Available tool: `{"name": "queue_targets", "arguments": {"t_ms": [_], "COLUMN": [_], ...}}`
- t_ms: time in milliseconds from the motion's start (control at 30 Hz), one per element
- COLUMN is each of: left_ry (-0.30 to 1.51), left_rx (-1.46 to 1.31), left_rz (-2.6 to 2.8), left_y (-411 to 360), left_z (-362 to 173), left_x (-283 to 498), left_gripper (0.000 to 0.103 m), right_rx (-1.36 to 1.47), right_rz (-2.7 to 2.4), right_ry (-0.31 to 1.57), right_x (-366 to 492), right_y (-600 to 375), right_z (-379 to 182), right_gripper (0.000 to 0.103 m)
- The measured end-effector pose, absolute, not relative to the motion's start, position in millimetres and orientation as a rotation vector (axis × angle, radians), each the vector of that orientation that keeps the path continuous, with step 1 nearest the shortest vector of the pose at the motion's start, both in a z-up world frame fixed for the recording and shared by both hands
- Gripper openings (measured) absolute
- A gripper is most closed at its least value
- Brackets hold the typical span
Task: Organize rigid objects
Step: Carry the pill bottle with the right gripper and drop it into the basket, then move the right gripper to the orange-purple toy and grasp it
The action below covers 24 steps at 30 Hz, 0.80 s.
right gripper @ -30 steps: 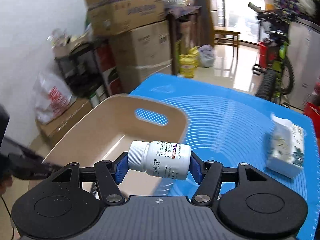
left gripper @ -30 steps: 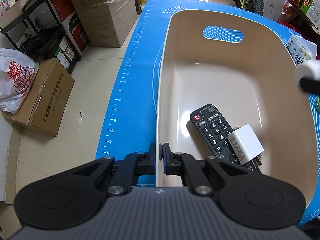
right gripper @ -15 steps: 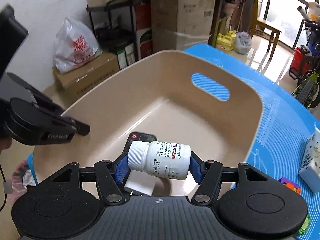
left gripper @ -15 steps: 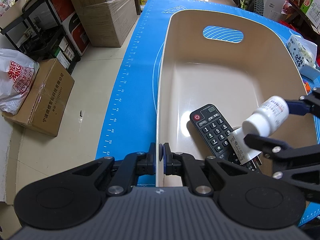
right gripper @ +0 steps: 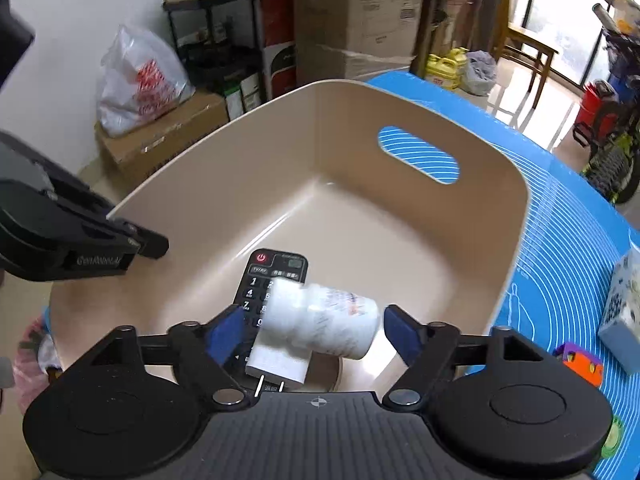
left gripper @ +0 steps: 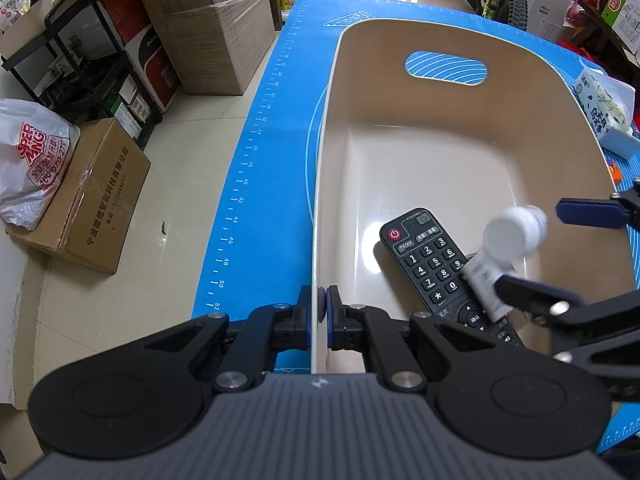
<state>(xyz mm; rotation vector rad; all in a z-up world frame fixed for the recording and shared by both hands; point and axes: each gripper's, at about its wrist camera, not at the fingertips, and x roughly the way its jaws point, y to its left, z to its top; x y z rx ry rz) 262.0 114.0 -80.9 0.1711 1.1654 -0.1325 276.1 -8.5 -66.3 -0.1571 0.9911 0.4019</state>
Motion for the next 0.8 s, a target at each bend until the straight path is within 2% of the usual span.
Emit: {"name": "queue_targets", "arguments": {"t_ms": [333,500,800], "left_ry": [1.166,1.165,1.166], "left_rx": [0.169,0.169,0.170], "left_rz": [-0.131,-0.130,-0.130], "left_y": [114,114,114], "left_z": [-81,-81,-81], "left_x": [262,262,262], "left_gripper": [0.008,0.008,0.008], "right_rx": [-0.019,0.036,0.115], "right_rz": [0.349,0.294,0.136], "right_ry": [0.927,0.873,0.844], "right_x": [275,278,290], "right_y": [-47,-67,-119], "right_z": [-36,-20,-16], "right_gripper": [0.082,0.087,0.089]}}
